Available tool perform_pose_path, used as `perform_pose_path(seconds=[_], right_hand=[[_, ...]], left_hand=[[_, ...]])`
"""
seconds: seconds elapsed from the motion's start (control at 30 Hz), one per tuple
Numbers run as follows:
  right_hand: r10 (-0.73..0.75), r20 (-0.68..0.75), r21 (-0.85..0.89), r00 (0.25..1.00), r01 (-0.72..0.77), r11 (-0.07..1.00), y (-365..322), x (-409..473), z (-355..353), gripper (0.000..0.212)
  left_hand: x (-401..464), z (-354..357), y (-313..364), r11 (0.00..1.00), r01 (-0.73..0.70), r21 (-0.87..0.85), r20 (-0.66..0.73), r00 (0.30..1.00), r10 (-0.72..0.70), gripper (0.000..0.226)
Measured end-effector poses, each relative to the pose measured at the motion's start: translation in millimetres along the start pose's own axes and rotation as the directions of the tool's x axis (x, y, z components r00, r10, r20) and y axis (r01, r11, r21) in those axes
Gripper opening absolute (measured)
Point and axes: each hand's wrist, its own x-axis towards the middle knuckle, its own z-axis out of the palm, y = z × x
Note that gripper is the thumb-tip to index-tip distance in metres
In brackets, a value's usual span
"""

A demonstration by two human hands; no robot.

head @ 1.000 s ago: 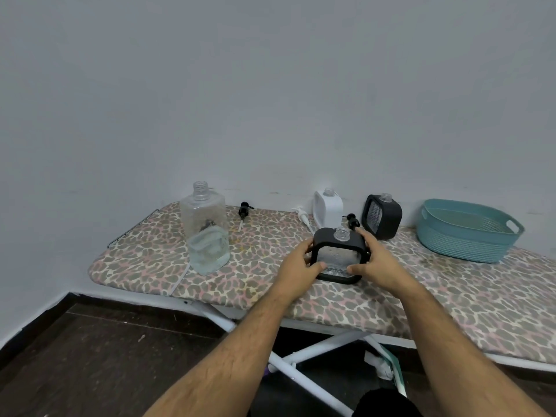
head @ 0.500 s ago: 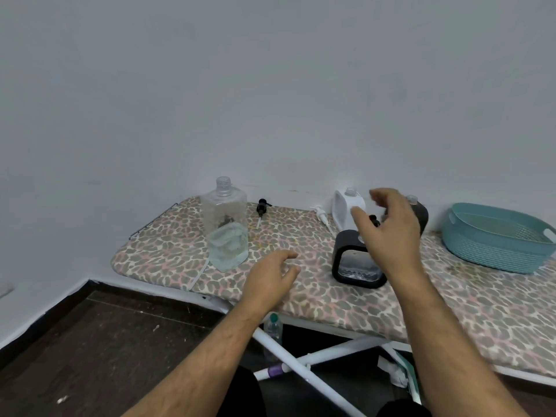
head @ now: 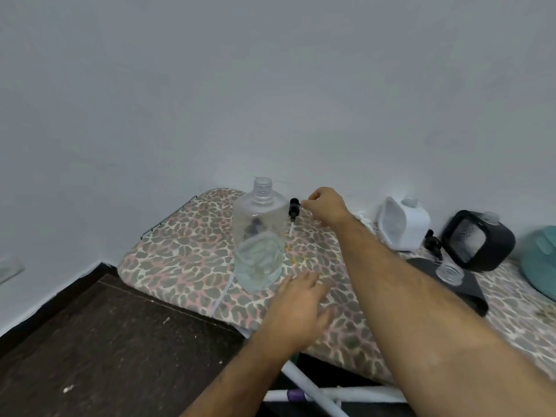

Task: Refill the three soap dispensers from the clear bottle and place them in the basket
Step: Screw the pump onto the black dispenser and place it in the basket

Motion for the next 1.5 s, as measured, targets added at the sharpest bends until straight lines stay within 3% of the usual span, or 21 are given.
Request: perform_pose_path(seconds=[0.2, 0.4, 0.57, 0.87, 0.97, 1.03, 1.13, 1.3, 1.5], right_hand=[[0.082, 0.089, -0.095, 0.993, -0.074, 0.993, 1, 58, 29, 0.051], [0.099, 0.073, -0.199, 0.992, -0.083, 0.977, 2, 66, 47, 0.035], [0.100, 0.066, -0.029, 0.993, -0.098, 0.995, 4, 48, 22, 0.034], [-0.132, -0.106, 0.275, 0.986, 0.157, 0.949, -31, -58, -100, 0.010], [-0.171, -0.159, 0.294, 0.972, 0.212, 0.932, -21, -103, -139, 0.020], [-0.184, -0.212, 0.302, 0.960, 0.244, 0.922, -9, -131, -162, 0.025], [-0.180, -0.299, 0.298, 0.937, 0.271, 0.915, 9, -161, -189, 0.015], [-0.162, -0.395, 0.274, 0.904, 0.284, 0.919, 36, -189, -215, 0.004], [-0.148, -0.438, 0.259, 0.887, 0.283, 0.924, 58, -206, -220, 0.005]], left_hand=[[-5, 3, -2, 0.998, 0.018, -0.058, -0.009, 1.000, -0.018, 0.064], [0, 12, -5, 1.000, -0.001, -0.028, -0.063, 0.998, -0.001, 0.053], [-5, 5, 1, 0.996, 0.042, -0.075, -0.063, 0.997, -0.046, 0.050], [-10, -9, 16, 0.993, 0.074, -0.089, -0.038, 0.996, -0.077, 0.052], [-12, -12, 24, 0.990, 0.105, -0.093, -0.036, 0.993, -0.109, 0.048], [-10, -10, 31, 0.981, 0.140, -0.137, -0.049, 0.988, -0.148, 0.047], [-9, -5, 51, 0.945, 0.188, -0.268, -0.042, 0.978, -0.206, 0.056], [3, 0, 97, 0.844, 0.178, -0.506, 0.051, 0.983, -0.176, 0.072], [26, -7, 134, 0.699, 0.101, -0.708, 0.016, 0.992, -0.127, 0.084]])
